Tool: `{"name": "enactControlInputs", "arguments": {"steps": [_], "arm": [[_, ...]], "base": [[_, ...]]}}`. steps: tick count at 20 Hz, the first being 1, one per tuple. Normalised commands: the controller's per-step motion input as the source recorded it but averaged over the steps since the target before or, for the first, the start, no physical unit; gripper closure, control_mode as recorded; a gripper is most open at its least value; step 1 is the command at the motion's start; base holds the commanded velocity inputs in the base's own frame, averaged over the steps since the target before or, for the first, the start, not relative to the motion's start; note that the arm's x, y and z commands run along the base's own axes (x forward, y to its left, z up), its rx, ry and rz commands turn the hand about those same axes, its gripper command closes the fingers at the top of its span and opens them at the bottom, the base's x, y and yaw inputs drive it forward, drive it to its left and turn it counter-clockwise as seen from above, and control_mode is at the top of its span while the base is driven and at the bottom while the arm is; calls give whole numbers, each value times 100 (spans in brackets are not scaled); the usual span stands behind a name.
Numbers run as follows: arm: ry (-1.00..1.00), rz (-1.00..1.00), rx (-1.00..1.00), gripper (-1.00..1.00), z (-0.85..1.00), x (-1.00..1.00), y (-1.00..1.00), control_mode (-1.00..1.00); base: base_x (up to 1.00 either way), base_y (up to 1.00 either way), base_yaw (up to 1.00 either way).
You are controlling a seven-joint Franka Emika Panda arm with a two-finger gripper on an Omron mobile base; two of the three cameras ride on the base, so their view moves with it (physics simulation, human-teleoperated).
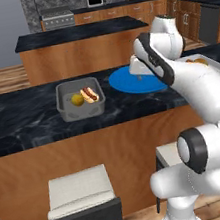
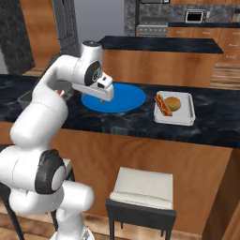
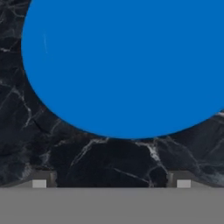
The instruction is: Place one cooked food and one vegetable from the large plate to each tupperware container.
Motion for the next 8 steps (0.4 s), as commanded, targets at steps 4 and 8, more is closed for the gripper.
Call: {"name": "enactControlInputs", "arguments": {"steps": [4,8], "arm": [[22,0,-1,-100,-2,22,-4,-100],[41,0,-15,-100,0,38,5,-100]], "base": [[0,0,0],[0,0,0]]}}
